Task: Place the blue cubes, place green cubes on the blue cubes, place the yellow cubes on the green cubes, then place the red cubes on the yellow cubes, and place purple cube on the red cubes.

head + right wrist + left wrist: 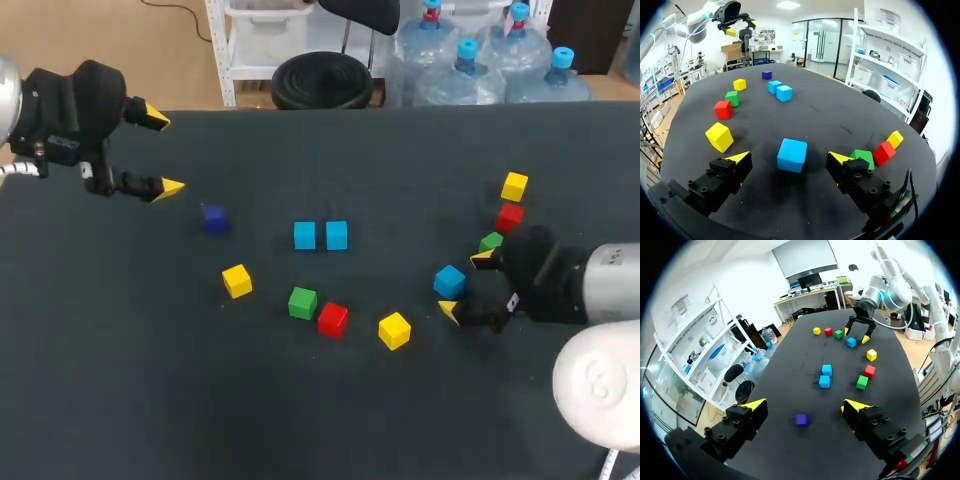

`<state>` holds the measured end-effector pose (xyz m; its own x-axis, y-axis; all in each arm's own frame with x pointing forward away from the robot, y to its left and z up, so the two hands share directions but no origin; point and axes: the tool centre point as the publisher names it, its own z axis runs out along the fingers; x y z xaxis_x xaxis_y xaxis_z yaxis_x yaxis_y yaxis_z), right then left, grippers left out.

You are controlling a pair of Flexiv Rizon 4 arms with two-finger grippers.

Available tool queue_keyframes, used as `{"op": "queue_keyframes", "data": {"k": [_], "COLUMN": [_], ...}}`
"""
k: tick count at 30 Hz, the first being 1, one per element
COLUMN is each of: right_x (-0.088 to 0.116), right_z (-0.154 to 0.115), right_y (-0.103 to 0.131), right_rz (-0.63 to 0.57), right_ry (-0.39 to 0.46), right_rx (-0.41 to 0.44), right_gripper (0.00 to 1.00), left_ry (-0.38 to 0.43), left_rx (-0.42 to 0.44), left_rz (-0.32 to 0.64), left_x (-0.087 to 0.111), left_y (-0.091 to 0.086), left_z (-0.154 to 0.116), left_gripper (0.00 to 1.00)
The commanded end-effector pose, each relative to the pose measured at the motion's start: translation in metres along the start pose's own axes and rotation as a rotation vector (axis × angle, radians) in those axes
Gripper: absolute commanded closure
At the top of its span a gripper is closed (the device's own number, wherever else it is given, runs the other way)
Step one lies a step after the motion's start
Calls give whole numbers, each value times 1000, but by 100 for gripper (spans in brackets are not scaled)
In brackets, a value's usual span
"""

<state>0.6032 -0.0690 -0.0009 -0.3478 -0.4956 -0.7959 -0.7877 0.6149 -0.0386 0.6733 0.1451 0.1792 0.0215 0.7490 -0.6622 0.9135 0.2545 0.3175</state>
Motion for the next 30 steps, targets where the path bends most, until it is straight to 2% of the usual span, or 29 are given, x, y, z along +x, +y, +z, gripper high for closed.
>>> {"op": "queue_keyframes", "data": {"k": [1,2,4,7,8,9,10,20,21,23,25,30], "right_x": [2,2,1,1,0,0,1,2,2,2,0,-8], "right_z": [4,5,6,8,8,9,10,15,16,16,16,13], "right_y": [-2,-3,-4,-5,-6,-6,-7,-9,-9,-10,-10,-13], "right_rz": [4,5,7,12,13,13,12,13,13,10,5,-42], "right_ry": [-31,-34,-38,-44,-45,-46,-46,-49,-50,-54,-57,-68], "right_rx": [-7,-8,-10,-12,-12,-13,-15,-34,-35,-39,-45,-90], "right_gripper": [29,35,30,33,35,51,53,55,57,75,100,100], "left_ry": [-9,-9,-9,-9,-9,-9,-9,-9,-9,-9,-9,-9], "left_rx": [-2,-2,-2,-2,-2,-2,-2,-2,-2,-2,-2,-2], "left_rz": [3,3,3,3,3,3,3,3,3,3,3,3], "left_x": [2,2,2,2,2,2,2,2,2,2,2,2], "left_y": [-1,-1,-1,-1,-1,-1,-1,-1,-1,-1,-1,-1], "left_z": [-1,-1,-1,-1,-1,-1,-1,-1,-1,-1,-1,-1], "left_gripper": [0,0,0,0,0,0,0,0,0,0,0,0]}}
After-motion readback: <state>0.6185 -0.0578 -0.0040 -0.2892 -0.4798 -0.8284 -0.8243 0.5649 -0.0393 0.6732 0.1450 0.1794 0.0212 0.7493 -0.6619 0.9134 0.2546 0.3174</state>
